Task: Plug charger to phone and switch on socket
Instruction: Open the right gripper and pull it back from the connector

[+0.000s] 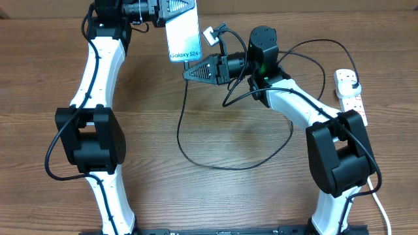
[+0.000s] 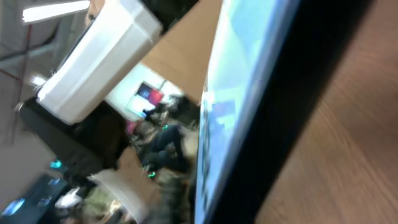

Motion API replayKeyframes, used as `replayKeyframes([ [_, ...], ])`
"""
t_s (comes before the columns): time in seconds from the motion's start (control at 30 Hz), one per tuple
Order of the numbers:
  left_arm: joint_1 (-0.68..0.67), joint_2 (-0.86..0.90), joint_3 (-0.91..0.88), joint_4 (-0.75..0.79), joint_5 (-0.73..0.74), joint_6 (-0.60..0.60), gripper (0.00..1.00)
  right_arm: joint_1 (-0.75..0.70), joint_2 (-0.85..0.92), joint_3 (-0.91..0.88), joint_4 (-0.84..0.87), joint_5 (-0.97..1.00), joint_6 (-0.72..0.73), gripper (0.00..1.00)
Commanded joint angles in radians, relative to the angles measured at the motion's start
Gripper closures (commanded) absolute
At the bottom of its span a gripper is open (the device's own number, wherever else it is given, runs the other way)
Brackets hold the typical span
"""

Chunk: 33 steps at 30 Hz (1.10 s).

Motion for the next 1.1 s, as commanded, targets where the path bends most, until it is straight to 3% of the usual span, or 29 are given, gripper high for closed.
replayKeyframes([
  [0.0,-0.026,-0.005,0.012,0.003,0.08,0.031,0.96,-0.02,-0.008,0.02,0.013,0.067,0.002,0.19],
  [0.03,-0.025,-0.005,0.012,0.004,0.08,0.031,0.96,-0.02,-0.008,0.02,0.014,0.052,0.002,0.0],
  [0.43,0.043,-0.005,0.012,0.003,0.074,0.031,0.96,-0.031,-0.008,0.02,-0.034,-0.029,-0.004,0.0],
  [0.6,0.109,-0.005,0.012,0.003,0.076,-0.044,0.96,-0.096,-0.008,0.02,-0.122,-0.03,-0.019,0.0],
  [0.73,0.126,-0.005,0.012,0.002,0.087,-0.045,0.96,-0.164,-0.008,0.02,-0.302,-0.017,-0.097,0.0],
  [0.9,0.114,-0.005,0.012,0.0,0.089,-0.039,0.96,-0.266,-0.008,0.02,-0.679,0.141,-0.249,0.0],
  [1.07,0.088,-0.005,0.012,0.0,0.083,-0.001,0.96,-0.349,-0.011,0.02,-0.919,0.252,-0.372,0.0],
])
